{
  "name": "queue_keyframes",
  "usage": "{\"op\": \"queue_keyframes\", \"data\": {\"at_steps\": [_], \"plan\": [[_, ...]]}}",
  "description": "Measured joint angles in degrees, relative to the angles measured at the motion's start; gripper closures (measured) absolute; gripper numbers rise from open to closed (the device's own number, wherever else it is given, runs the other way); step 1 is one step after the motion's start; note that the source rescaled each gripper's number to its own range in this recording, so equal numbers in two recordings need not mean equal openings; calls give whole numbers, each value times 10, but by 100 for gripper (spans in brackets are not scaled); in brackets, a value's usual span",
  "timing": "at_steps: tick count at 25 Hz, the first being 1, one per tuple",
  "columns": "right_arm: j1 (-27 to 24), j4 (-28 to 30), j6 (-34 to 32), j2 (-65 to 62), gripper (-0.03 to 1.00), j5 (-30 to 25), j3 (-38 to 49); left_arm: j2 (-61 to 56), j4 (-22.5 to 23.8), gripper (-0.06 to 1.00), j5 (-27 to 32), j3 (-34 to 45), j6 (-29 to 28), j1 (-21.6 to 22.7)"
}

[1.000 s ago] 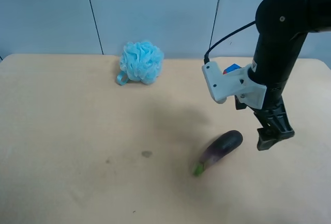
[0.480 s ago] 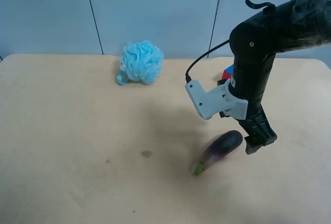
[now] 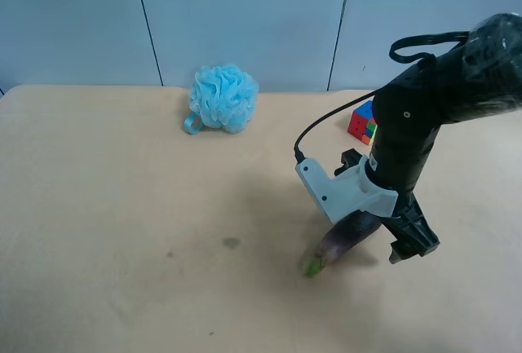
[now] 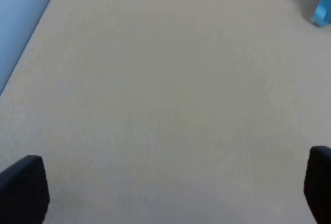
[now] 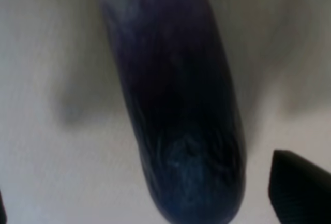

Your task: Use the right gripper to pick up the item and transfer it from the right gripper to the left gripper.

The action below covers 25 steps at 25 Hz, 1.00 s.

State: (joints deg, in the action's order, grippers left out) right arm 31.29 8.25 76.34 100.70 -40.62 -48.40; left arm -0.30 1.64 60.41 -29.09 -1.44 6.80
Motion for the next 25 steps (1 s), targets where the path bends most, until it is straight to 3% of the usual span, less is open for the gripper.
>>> {"op": "queue_keyframes", "data": {"at_steps": [22, 25], "plan": [[0, 13, 14, 39, -3, 83, 3, 0, 1, -6, 0, 0, 0, 0], [0, 13, 14, 47, 2, 90, 3, 0, 1, -6, 0, 0, 0, 0]]}}
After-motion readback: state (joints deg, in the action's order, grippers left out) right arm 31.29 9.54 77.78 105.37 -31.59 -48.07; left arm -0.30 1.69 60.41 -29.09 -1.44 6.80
